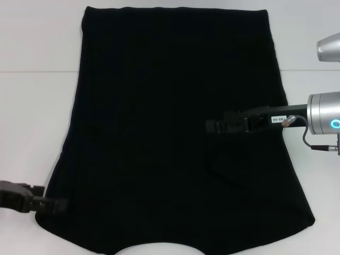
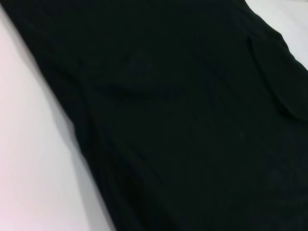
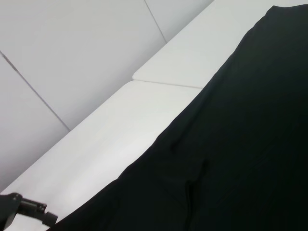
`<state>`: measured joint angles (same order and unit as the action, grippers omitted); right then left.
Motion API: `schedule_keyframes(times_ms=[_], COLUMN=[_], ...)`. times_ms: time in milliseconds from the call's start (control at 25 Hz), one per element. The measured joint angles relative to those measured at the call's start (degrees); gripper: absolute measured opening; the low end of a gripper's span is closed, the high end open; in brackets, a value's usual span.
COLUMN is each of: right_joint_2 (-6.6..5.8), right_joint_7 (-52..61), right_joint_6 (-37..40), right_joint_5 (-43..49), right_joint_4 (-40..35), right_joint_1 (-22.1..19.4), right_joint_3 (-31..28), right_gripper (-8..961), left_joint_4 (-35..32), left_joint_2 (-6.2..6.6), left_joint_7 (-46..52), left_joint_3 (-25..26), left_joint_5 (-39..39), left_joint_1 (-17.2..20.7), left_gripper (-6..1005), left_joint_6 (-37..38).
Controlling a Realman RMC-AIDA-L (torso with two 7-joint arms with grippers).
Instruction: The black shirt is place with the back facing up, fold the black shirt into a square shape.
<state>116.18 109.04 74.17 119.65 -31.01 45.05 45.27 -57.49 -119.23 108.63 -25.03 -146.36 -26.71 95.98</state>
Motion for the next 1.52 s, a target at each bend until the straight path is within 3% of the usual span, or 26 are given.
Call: schedule_keyframes(times_ms=[280, 920, 1480, 1520], right_joint_2=[-0.27, -0.35, -0.46, -0.51], right_joint_7=[0.1, 0.1, 0.5, 0.7], right_joint_6=[-0.1, -0.1, -0.1, 0.0], right_joint_5=[-0.1, -0.2, -0.1, -0.1], right_joint_4=[-0.3, -0.5, -0.3, -0.2], right_joint_1=[0.0, -0.1, -0.5, -0.6], right_joint_3=[-0.3, -0.5, -0.4, -0.4], right_gripper=[930, 929, 929, 929], left_joint_4=[0.5, 2.1, 2.2, 2.2], left_joint_2=[-0.4, -0.07, 0.35, 0.36], left_joint_7=[0.9, 2.8, 2.8, 2.7], left_joint_3=[-3.1, -4.2, -3.0, -2.6], left_joint_5=[-0.5, -3.7, -3.5, -3.5], left_joint_1=[-0.3, -1.4, -1.7, -1.6], left_gripper=[952, 643, 32, 32], left_joint_6=[-0.4, -5.8, -5.4, -5.3])
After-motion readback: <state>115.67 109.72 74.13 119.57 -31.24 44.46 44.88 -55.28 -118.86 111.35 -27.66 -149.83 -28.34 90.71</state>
